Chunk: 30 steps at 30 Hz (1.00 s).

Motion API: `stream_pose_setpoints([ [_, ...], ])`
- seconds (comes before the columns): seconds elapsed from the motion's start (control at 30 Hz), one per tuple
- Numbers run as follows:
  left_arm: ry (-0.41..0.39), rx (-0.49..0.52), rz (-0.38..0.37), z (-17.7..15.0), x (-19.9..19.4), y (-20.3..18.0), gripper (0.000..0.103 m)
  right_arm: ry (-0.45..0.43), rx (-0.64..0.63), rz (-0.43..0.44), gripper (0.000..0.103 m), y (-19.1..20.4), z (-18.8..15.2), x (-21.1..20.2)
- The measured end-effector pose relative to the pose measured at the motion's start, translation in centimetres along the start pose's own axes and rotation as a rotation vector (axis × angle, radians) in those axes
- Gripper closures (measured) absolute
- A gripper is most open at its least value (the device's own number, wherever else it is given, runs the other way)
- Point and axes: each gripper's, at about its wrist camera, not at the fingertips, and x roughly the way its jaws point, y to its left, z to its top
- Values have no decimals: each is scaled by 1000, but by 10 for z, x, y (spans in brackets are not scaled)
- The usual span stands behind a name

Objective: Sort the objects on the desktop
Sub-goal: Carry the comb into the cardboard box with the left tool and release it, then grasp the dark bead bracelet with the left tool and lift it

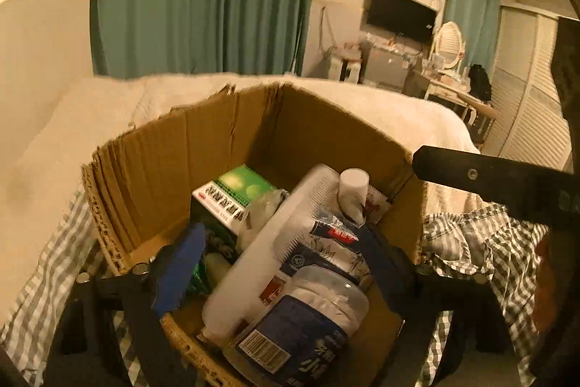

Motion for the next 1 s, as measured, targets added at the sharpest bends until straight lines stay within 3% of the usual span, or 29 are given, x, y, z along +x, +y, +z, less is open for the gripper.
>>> stream_pose_setpoints([
  [0.13, -39, 0, -43, -8, -22, -11, 12, -34, 15, -31, 30, -15, -10, -24],
  [0.27, -59, -10, -110, -15, -41, -29, 6, -74, 22, -120, 30, -33, -40, -63],
  [0.43, 3, 54, -193, -38, -45, -88, 0, -81, 65, -258, 30, -79, -88, -109],
  [0.57, 139, 54, -285, -66, -16, -131, 0, -44, 81, -336, 29, -109, -115, -113],
  [0.67, 241, 82, -264, -81, 18, -157, 0, -12, 87, -354, 29, -132, -129, -105],
  [0.87, 296, 204, -219, -95, 82, -184, 0, 8, 152, -297, 29, -167, -127, -85],
  [1.0, 351, 207, -154, -100, 130, -186, 0, -6, 142, -280, 29, -170, -123, -78],
])
